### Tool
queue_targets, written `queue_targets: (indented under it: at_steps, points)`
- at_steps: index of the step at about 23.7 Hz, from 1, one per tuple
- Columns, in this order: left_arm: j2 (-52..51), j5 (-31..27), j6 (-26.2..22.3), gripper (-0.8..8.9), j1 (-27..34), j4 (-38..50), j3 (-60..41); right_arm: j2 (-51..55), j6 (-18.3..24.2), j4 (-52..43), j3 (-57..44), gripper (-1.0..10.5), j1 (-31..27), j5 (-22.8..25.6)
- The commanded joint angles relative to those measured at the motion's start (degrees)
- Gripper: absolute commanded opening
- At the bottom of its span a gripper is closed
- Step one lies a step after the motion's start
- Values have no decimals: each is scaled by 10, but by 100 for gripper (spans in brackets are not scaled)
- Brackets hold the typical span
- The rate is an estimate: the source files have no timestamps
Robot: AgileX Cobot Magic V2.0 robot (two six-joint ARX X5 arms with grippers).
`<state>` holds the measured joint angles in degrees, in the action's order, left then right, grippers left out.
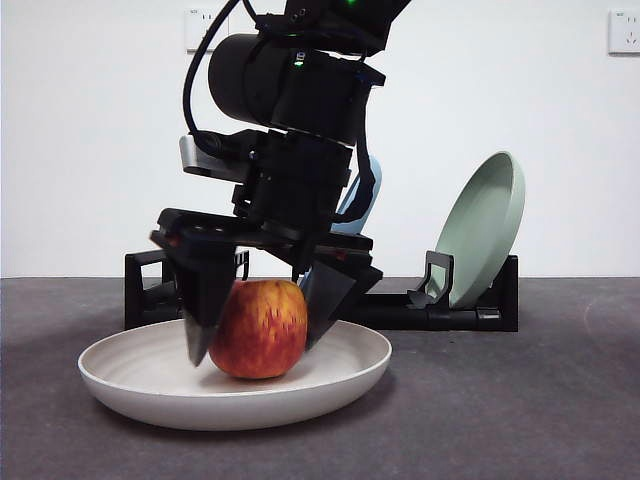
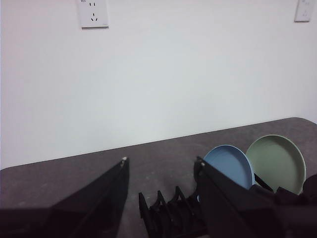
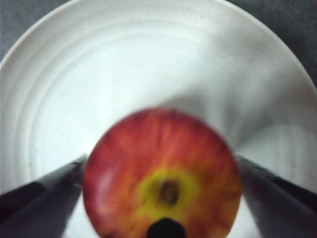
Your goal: Take the yellow plate from the plate rack,put the plate on the table,take the apple from the table,put the apple in the plate
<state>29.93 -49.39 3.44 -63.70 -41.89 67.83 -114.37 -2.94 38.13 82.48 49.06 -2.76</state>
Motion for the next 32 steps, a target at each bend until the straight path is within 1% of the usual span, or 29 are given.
queue_targets:
  at_steps: [1, 8, 12, 14, 16, 18, 19, 20, 21, 23, 24, 25, 26, 28, 30, 32]
  points:
    - [-1, 0, -4, 220, 0, -2, -3, -6, 5, 0, 3, 577, 1, 2]
    - [-1, 6, -2, 220, 0, -2, -3, 31, 5, 1, 22, 567, -3, 2]
    - [12, 42, -4, 220, 0, -3, -3, 90, 12, 1, 24, 566, -12, 2]
    - [27, 65, -12, 219, 0, -13, -3, 126, 16, 1, 24, 563, -19, 2]
    - [45, 81, -38, 216, 0, -19, -3, 162, 19, 1, 24, 562, -29, 2]
    - [67, 99, -62, 215, 0, -24, -3, 196, 31, 6, 24, 560, -40, 2]
    - [81, 111, -74, 211, 0, -27, -3, 215, 32, 11, 24, 535, -45, 2]
    - [94, 123, -85, 181, 0, -29, -3, 232, 33, 17, 24, 479, -51, 2]
    - [106, 132, -93, 131, 0, -32, -3, 247, 33, 24, 24, 415, -57, 2]
    - [133, 142, -114, 4, 1, -38, -3, 280, 34, 40, 24, 237, -70, 2]
    - [144, 140, -120, -19, 1, -40, -3, 293, 36, 48, 24, 158, -76, 2]
    - [167, 139, -136, -10, 1, -41, -3, 316, 40, 62, 24, 43, -86, 2]
    - [185, 139, -149, -10, 1, -42, -3, 332, 42, 72, 24, -18, -94, 2]
    - [220, 152, -184, -10, 12, -55, -3, 366, 44, 96, 24, -16, -118, 1]
    - [242, 203, -187, -10, 45, -66, -3, 389, 44, 117, 23, -16, -139, 2]
    - [246, 251, -174, -10, 103, -78, -3, 412, 44, 122, 18, -16, -162, 2]
